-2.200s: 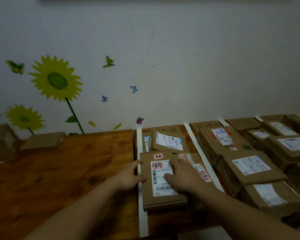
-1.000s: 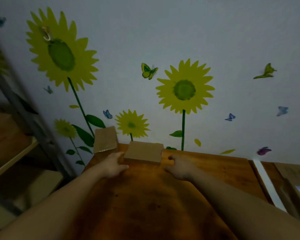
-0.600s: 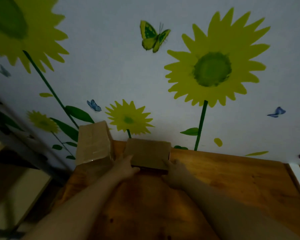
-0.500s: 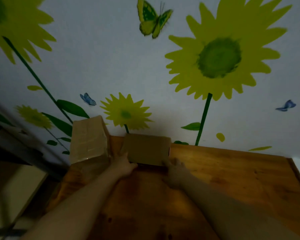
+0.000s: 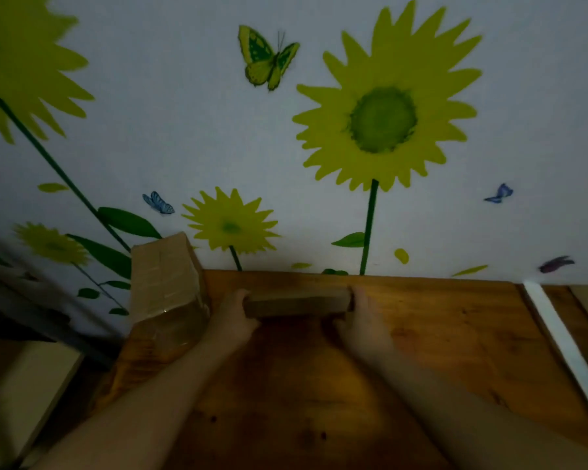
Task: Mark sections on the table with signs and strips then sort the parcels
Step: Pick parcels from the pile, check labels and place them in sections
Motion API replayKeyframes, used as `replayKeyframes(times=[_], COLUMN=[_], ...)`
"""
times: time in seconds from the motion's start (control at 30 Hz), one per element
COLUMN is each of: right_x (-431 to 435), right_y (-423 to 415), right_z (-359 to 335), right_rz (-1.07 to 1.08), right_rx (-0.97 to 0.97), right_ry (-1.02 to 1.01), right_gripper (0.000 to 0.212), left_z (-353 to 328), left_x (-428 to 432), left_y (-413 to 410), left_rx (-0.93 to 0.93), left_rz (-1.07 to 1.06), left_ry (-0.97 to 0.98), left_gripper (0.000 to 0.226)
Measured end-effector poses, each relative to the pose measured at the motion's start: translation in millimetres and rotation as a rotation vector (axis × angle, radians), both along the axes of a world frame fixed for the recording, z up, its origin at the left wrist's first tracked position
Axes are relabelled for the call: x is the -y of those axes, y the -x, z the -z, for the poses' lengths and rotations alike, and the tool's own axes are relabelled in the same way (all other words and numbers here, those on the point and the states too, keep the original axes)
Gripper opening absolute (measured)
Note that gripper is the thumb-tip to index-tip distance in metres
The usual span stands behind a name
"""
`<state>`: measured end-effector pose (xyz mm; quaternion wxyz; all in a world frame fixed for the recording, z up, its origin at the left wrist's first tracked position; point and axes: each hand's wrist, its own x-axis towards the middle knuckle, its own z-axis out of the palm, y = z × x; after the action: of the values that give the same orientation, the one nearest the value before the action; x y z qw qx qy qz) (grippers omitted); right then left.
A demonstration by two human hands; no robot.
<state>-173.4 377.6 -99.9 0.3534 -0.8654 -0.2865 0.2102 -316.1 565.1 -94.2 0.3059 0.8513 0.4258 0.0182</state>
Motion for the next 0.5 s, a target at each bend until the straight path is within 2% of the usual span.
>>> replayKeyframes(times=[0.1,0.17,0.27,0.33,0.4,0.5], right_x=[18.3,28.9,47.8,63.3,79.9,104.7], right_y=[-1.0,2.7,22.7,43.5,65.0,92.4], right_z=[-34.8,-56.5,-87.9,-105.3,-119.0,-134.3], right_rz=[0.132,0.184,0.239,0.224,0.183,0.171], right_rx=[0.04,0.069,0.087,0.034,-0.093,-0.123], right_ry=[-0.138,-0.159,-0.208,-0.302,-0.39,-0.417], right_gripper=[0.059,0.045,0.033,0.039,0.057,0.066], left_z=[-37.2,-64.1,-97.4,-114.8,-128.9,-146.9], left_x=[8.3,22.5,48.4,62.3,72.6,90.9], left_y=[6.0,16.5,38.9,55.4,70.6,90.9], left_rx=[0.205,0.315,0.47,0.57,0.643,0.723], left_rz=[0.06,0.053,-0.02,-0.056,-0.055,-0.04], left_ry=[-0.008,0.081,0.293,0.375,0.397,0.433], left_gripper=[0.034,0.03,0.046,0.057,0.06,0.05])
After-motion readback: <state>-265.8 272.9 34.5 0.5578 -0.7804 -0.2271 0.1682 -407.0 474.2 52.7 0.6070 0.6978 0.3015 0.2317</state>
